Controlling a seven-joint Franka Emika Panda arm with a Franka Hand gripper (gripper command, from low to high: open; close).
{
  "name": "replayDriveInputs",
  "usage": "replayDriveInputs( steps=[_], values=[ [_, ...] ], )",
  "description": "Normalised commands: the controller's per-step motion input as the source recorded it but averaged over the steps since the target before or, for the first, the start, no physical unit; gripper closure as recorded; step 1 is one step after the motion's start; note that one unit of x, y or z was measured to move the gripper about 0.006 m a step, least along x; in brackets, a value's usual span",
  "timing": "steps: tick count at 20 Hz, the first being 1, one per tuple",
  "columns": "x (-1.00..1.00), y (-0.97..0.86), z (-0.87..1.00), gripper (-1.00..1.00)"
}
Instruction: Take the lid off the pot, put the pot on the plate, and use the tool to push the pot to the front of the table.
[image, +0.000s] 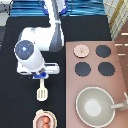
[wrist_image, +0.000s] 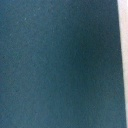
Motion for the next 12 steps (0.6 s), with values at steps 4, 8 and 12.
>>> replayDriveInputs(
  steps=[4, 8, 12],
  values=[
    [-1.00, -0.06, -0.22, 1.00],
    [-1.00, -0.04, -0.64, 1.00],
    [-1.00, -0.03, -0.83, 1.00]
  ],
)
